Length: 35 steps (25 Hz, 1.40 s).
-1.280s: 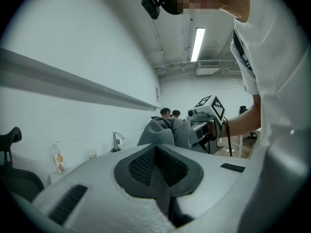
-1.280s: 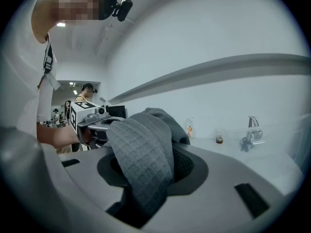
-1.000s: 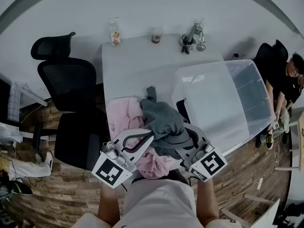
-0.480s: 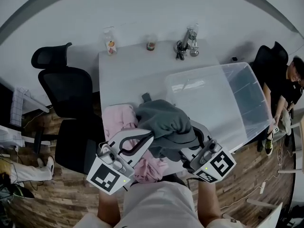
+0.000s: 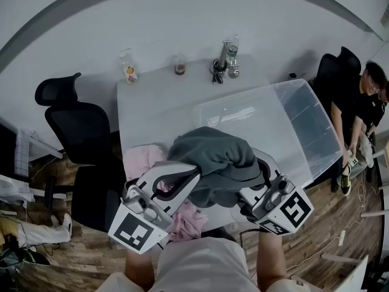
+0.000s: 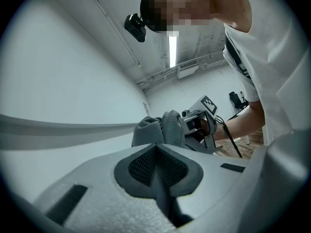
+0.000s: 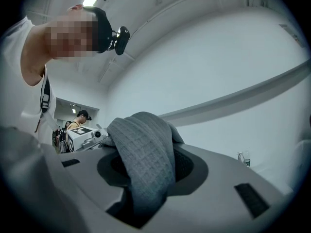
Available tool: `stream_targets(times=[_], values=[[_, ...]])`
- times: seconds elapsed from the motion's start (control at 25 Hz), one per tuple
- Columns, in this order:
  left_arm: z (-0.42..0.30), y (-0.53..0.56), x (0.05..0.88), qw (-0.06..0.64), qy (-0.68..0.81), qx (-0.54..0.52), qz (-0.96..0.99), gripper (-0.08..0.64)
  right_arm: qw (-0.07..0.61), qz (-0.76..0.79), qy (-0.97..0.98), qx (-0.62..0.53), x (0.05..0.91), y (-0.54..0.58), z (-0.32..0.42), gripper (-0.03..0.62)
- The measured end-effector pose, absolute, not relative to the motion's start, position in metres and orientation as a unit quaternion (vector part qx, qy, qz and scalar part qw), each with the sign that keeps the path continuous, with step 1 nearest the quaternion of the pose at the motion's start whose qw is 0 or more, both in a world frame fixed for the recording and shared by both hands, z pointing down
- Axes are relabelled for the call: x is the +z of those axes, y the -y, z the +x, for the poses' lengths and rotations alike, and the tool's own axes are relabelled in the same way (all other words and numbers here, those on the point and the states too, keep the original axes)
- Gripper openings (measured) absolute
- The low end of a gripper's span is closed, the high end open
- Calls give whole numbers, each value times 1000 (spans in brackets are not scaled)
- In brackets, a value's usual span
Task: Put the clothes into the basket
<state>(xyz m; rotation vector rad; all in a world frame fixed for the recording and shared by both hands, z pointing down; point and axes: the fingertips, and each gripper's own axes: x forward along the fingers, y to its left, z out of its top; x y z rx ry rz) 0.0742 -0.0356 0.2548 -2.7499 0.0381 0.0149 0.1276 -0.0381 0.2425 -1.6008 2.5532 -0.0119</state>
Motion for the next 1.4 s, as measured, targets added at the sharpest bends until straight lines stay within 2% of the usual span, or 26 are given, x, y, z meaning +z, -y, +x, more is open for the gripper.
stream_targets(times=[0.84, 1.16, 1.4], values=[[177, 20, 205, 239, 41, 49, -969, 2, 133, -579, -804, 32, 177, 16, 246, 153], [231, 3, 196, 242, 70, 61, -966, 2, 128, -602, -786, 62, 153, -6, 306, 153], [245, 2, 204, 237, 94, 70, -964, 2, 127, -623, -769, 66, 160, -11, 320, 153]])
